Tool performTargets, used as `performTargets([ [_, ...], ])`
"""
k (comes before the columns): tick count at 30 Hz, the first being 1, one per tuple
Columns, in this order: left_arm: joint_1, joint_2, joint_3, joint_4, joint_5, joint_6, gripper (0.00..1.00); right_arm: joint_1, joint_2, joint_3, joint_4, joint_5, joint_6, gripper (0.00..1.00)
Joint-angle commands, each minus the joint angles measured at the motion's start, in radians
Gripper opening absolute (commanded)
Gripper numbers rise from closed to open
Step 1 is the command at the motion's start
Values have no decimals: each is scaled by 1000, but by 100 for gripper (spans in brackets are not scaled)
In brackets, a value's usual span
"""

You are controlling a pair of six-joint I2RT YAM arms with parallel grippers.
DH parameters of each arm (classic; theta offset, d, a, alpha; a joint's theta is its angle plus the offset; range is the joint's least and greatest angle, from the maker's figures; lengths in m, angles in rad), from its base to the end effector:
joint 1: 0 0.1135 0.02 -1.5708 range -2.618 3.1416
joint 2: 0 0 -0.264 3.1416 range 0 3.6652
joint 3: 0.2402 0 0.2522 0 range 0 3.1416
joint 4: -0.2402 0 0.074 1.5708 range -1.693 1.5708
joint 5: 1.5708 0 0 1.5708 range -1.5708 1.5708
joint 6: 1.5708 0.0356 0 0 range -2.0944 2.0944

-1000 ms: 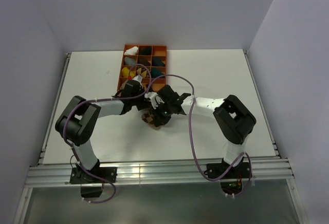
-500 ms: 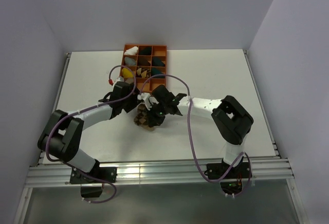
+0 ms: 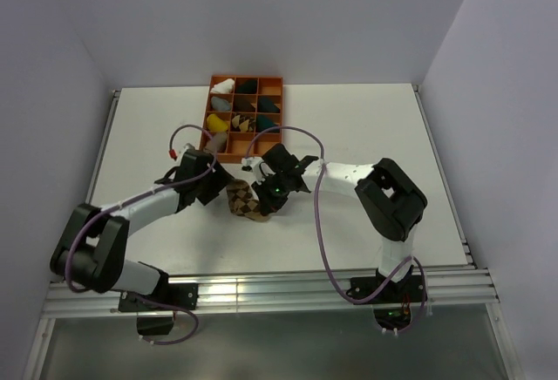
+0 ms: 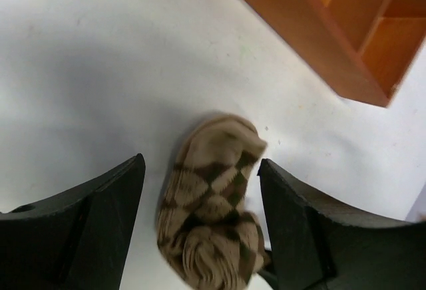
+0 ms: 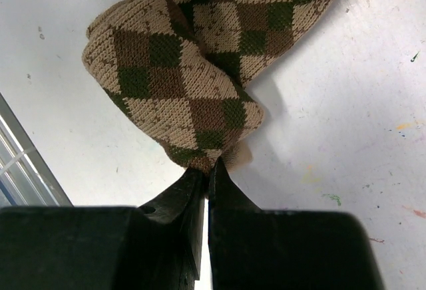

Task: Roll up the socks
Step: Roll the sock at the center of the board.

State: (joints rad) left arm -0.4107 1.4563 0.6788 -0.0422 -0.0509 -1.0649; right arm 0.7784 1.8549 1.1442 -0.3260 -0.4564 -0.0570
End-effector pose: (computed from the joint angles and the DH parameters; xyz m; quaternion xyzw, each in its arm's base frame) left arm 0.2586 -0.1106 0.1666 -0.3076 0.8777 -0.2291 0.2872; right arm 0.2544 0.2729 0.1614 -0.4357 0.8346 0.2949 0.1635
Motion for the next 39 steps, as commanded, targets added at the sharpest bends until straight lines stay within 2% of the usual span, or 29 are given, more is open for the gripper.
performTargets([
  [1, 4, -155, -24, -18, -46, -43, 74, 4, 12, 19, -36, 35, -4, 0],
  [4, 4, -211, -38, 1, -6, -1, 72, 12, 1, 20, -34, 45, -12, 0],
  [8, 4, -115, -24, 71, 48, 71, 66, 25, -20, 6, -15, 68, -26, 0],
  [11, 4, 2, 4, 90, 120, 88, 58, 32, -52, -9, 7, 79, -30, 0],
  [14, 4, 94, 33, 113, 138, 100, 44, 45, -72, -14, 13, 102, -50, 0],
  [18, 3, 186, 93, 146, 190, 129, 35, 73, -102, -5, 10, 137, -92, 0],
  [26, -14, 266, 156, 214, 275, 160, 34, 101, -135, -3, 10, 173, -132, 0],
  [32, -42, 294, 157, 257, 318, 155, 35, 101, -82, -1, 33, 173, -132, 0],
  [39, -45, 296, 157, 266, 330, 164, 44, 101, -28, -9, 61, 174, -115, 0],
])
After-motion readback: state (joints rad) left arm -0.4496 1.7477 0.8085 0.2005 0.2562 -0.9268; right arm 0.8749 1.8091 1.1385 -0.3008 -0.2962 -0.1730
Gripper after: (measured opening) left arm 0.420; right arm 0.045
